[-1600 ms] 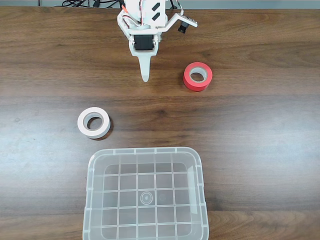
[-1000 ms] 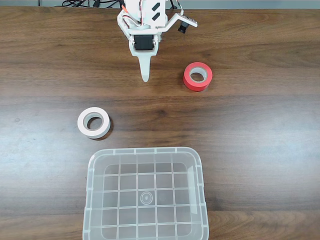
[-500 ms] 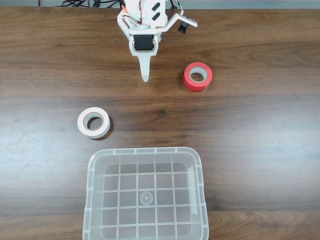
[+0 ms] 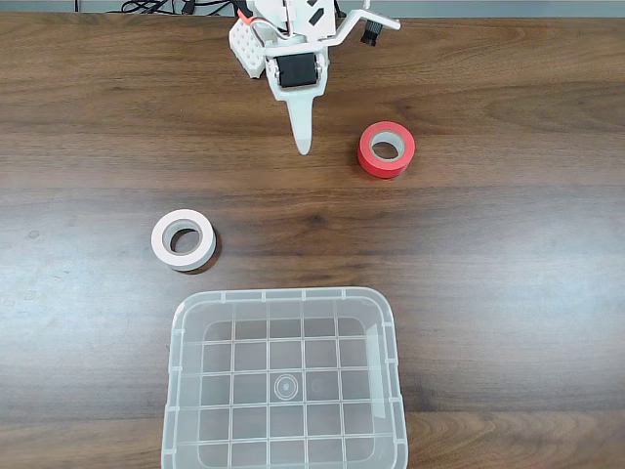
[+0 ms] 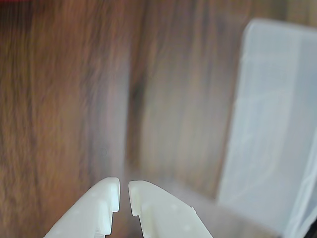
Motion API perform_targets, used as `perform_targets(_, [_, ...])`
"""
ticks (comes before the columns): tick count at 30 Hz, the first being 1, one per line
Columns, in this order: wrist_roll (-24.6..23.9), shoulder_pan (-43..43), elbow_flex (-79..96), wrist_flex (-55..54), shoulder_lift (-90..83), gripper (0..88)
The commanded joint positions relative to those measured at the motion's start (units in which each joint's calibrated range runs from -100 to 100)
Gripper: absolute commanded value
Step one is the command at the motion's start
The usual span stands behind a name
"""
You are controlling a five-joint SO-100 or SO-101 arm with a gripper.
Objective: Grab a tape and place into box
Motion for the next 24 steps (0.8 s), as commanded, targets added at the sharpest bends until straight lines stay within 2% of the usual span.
perform_targets(1, [-0.5,-8.9,-6.5,-1.0,-0.1,1.3])
perform_targets(13, [-0.5,-16.2,-5.3,-0.3,1.5,1.3])
perform_targets(19, [-0.5,-17.4,-9.5,-0.9,14.1,1.3])
perform_targets(24, [-0.4,-17.4,-20.6,-1.1,28.2,1.3])
